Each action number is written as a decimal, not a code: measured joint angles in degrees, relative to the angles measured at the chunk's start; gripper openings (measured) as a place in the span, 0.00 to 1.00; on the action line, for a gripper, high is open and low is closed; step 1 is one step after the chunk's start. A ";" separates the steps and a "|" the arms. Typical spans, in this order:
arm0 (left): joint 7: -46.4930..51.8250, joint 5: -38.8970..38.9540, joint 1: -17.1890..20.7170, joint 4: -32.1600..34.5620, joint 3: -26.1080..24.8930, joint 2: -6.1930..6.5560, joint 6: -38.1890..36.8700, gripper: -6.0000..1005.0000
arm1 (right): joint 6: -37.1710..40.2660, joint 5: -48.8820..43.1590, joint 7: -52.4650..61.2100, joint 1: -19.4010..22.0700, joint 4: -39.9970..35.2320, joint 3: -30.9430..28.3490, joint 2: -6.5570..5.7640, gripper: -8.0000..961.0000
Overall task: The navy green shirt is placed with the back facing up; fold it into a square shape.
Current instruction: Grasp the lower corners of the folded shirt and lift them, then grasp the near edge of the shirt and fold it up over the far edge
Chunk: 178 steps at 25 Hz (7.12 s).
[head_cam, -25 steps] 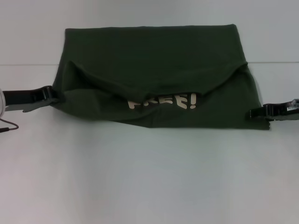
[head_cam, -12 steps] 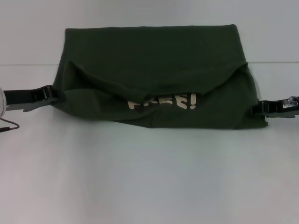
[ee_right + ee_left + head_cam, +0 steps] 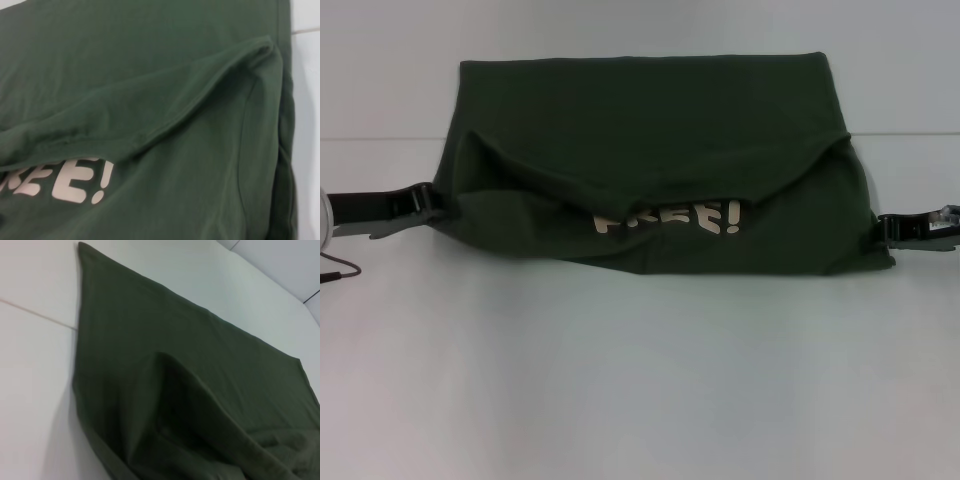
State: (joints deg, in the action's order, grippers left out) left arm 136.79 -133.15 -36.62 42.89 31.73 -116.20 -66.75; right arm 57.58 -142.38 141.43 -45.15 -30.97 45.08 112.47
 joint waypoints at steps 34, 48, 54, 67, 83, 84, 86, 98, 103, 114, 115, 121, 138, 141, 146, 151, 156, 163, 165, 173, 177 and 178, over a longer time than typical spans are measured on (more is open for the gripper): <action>-10.35 -7.26 6.47 13.56 -1.51 -1.77 -25.38 0.05 | 28.09 0.48 -3.97 9.66 -13.05 -6.09 -1.97 0.04; -12.62 -3.39 7.83 13.58 -1.43 -5.26 -17.21 0.38 | 27.86 0.58 -3.99 9.07 -13.18 -6.28 -1.91 0.04; -5.18 -3.26 7.25 8.06 -1.50 -1.84 -17.44 0.54 | 27.51 0.60 -4.03 8.74 -13.14 -6.27 -1.90 0.04; -7.65 -4.18 6.81 4.87 -0.14 -1.98 -14.80 0.96 | 27.49 0.59 -4.01 8.29 -12.99 -6.31 -2.06 0.04; -8.40 -3.81 6.65 4.97 3.07 -2.48 -15.74 0.78 | 26.98 0.61 -4.27 8.57 -12.97 -6.40 -1.93 0.04; -8.34 -3.88 6.65 4.99 3.07 -2.48 -15.82 0.74 | 26.97 0.61 -4.28 8.55 -12.97 -6.40 -1.92 0.04; -8.28 -3.90 6.65 5.01 3.07 -2.47 -15.84 0.67 | 26.96 0.61 -4.29 8.49 -12.97 -6.40 -1.91 0.04; -8.04 -4.11 6.69 6.02 2.42 -1.97 -17.99 0.10 | 26.95 0.61 -4.32 8.69 -12.89 -6.41 -1.82 0.04; -7.60 -4.40 5.99 6.48 2.27 -0.95 -21.20 0.04 | 27.04 0.68 -4.43 8.86 -13.03 -6.73 -1.87 0.04; -8.01 -8.95 5.54 9.58 0.88 0.46 -34.46 0.04 | 34.08 1.40 -5.53 9.84 -13.58 -8.39 -1.92 0.04; -8.20 -9.28 5.66 10.02 0.88 0.48 -36.06 0.04 | 35.82 1.39 -5.62 9.93 -13.60 -8.41 -1.92 0.04; -9.13 -10.91 6.50 12.05 0.39 0.96 -42.63 0.05 | 43.79 1.23 -5.88 12.04 -16.26 -8.41 -1.44 0.04; -7.13 -11.95 -0.90 11.21 -8.77 5.04 -43.85 0.05 | 44.41 11.44 -6.26 11.22 -18.91 -14.86 -2.68 0.04; -4.20 -11.93 -2.98 9.99 -8.80 5.74 -39.60 0.05 | 39.96 12.32 -6.25 9.84 -17.38 -16.22 -2.70 0.04; 1.65 -11.82 -6.15 8.31 -8.35 5.96 -28.47 0.05 | 28.00 16.33 -6.29 9.53 -13.78 -18.56 -2.62 0.04; 3.46 -11.82 -7.42 4.88 -5.58 5.23 -19.54 0.05 | 16.89 16.84 -7.47 8.91 -8.26 -16.41 -1.90 0.04; 4.05 -11.73 -7.34 4.82 -4.91 3.73 -13.70 0.05 | 9.64 16.81 -7.82 7.75 -6.04 -13.76 -0.68 0.04; 5.55 -11.16 -8.01 5.19 -4.67 2.96 -8.03 0.05 | 2.54 17.94 -7.76 5.42 -6.82 -13.34 0.66 0.04; 6.36 -11.44 -8.31 5.12 -4.29 2.74 -5.48 0.05 | -0.92 17.94 -8.12 4.08 -6.70 -12.81 1.02 0.04; 8.42 -11.73 -7.96 3.91 1.42 1.27 4.23 0.05 | -20.72 17.57 -9.05 -0.87 -1.62 -1.76 3.08 0.04; 8.53 -12.00 -8.24 2.02 3.51 1.07 8.70 0.06 | -28.74 17.55 -9.07 -2.24 1.03 1.68 3.92 0.05; 8.53 -12.00 -8.24 2.02 3.51 1.07 8.70 0.06 | -29.86 17.55 -9.07 -2.47 1.26 2.24 4.05 0.05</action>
State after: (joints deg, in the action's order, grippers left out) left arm 145.32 -145.15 -44.86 44.91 35.24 -115.12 -58.05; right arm 27.73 -124.82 132.35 -47.62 -29.71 47.31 116.52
